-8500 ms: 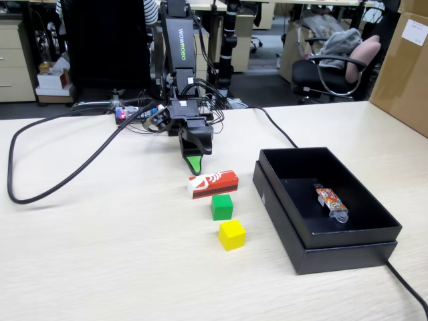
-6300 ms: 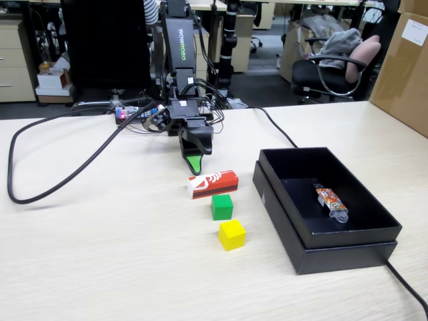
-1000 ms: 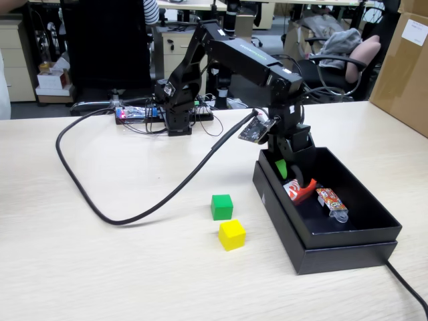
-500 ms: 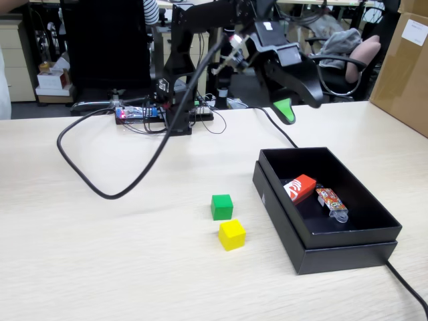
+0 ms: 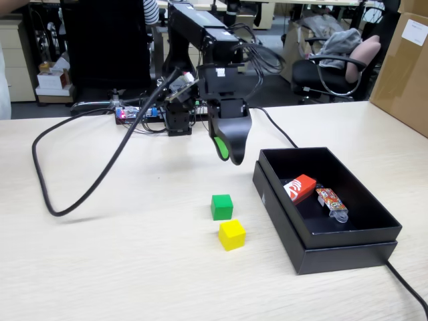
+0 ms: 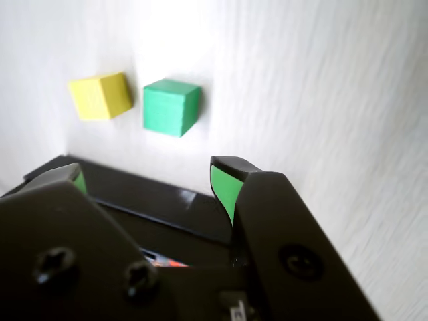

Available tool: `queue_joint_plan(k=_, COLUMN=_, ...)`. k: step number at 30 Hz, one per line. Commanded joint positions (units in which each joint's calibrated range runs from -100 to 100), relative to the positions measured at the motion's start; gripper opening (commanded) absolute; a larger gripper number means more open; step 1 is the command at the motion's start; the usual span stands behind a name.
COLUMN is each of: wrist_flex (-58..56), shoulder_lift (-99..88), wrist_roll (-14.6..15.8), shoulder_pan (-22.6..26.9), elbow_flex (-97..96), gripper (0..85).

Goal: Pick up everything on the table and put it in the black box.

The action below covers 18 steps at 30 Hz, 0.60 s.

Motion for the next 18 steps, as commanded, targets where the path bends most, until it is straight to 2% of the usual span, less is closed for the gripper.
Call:
queue_joint_plan(k=1, wrist_flex=0.39, shoulder_lift=-2.99, wrist_roll=-0.20, shoulder_pan=-0.39, elbow_flex=0.77, gripper=39.4)
queue_joint_plan(k=18, wrist_flex=10.50, shoulder_lift=16.06, wrist_roll=-0.93, shoulder_pan=-2.39, elbow_flex=2.32, gripper=39.5)
